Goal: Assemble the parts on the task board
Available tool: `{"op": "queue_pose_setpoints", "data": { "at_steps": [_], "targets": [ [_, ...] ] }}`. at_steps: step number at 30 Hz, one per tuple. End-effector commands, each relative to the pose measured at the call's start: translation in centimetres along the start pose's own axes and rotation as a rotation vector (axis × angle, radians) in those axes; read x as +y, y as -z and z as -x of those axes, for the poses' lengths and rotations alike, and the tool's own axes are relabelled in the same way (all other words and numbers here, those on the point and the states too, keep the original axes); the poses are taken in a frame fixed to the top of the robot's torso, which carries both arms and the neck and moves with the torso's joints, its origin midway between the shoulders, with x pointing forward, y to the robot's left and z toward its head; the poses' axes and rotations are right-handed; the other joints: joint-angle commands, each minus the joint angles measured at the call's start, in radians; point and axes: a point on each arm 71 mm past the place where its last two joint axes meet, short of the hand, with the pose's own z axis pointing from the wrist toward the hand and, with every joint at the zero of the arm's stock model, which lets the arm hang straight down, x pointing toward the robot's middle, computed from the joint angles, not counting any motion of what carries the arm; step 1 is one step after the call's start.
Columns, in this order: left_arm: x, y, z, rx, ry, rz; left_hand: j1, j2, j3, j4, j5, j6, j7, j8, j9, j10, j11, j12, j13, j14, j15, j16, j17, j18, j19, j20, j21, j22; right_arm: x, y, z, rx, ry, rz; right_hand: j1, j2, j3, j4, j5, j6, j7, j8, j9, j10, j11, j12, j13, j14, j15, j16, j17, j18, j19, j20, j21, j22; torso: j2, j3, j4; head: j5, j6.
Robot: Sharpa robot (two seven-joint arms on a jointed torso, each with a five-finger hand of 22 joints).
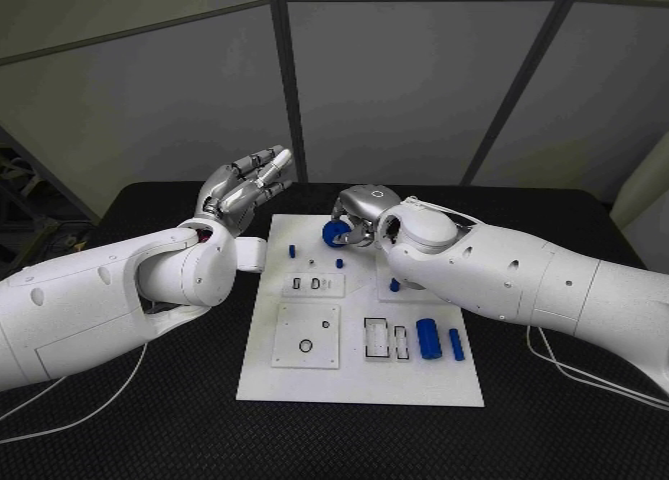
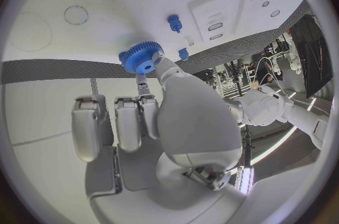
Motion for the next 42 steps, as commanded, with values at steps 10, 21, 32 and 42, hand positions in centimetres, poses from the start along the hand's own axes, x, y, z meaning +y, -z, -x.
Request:
{"op": "queue_pose_setpoints", "data": {
  "at_steps": [10,21,32,42],
  "targets": [
    [-0.14,-0.05,-0.16,0.015,0.000,-0.009,0.000,0.011,0.001,-0.006,0.005,0.005,0.072,0.004,0.002,-0.002,0.000,0.004,0.001,0.004,0.000,0.002,0.001,-0.020,0.006,-0.001,0.004,0.001,0.53,-0.10,-0.37,0.034,0.026,0.040,-0.058,-0.022,-0.021,0.004,0.004,0.044,-0.024,-0.012,0.001,0.032,-0.003,0.002,0.156,0.076,-0.003,-0.003,0.127,-0.007,0.107,-0.005,0.003,0.263,0.000,0.0005,0.0001,0.002,-0.005],
    [-0.13,-0.05,-0.16,0.016,0.000,-0.007,0.000,0.011,0.001,-0.006,0.005,0.005,0.072,0.004,0.002,-0.002,0.000,0.004,0.001,0.004,0.000,0.002,0.001,-0.020,0.006,-0.001,0.004,0.001,0.52,-0.21,-0.45,0.023,0.021,0.037,-0.084,-0.036,-0.031,0.015,-0.018,-0.046,-0.005,-0.018,-0.031,0.024,0.013,-0.010,0.146,0.075,0.008,-0.005,0.123,-0.007,0.107,0.004,0.003,0.263,0.000,0.0002,0.0004,0.002,-0.007],
    [-0.13,-0.05,-0.11,0.015,0.000,-0.006,0.000,0.011,0.001,-0.006,0.005,0.005,0.072,0.004,0.002,-0.002,0.000,0.004,0.001,0.004,0.000,0.002,0.001,-0.020,0.006,-0.001,0.004,0.001,-0.03,-0.35,-0.81,0.065,0.000,-0.005,-0.110,-0.033,-0.039,0.043,-0.023,-0.132,0.014,-0.015,-0.081,0.017,0.031,-0.019,0.139,0.074,0.025,-0.007,0.121,-0.007,0.107,0.021,0.003,0.263,-0.001,0.0003,0.0001,0.003,-0.006],
    [-0.14,-0.03,-0.06,0.015,0.000,-0.005,0.000,0.011,0.001,-0.006,0.005,0.005,0.072,0.004,0.002,-0.002,0.000,0.004,0.001,0.004,0.000,0.002,0.001,-0.020,0.006,-0.001,0.004,0.001,-0.40,-0.33,-0.97,0.088,0.005,-0.024,-0.098,-0.028,-0.033,0.038,-0.022,-0.121,0.013,-0.011,-0.088,0.019,0.030,-0.015,0.142,0.074,0.025,-0.007,0.121,-0.007,0.107,0.022,0.003,0.263,-0.001,0.0008,-0.0001,0.003,-0.007]
  ]
}}
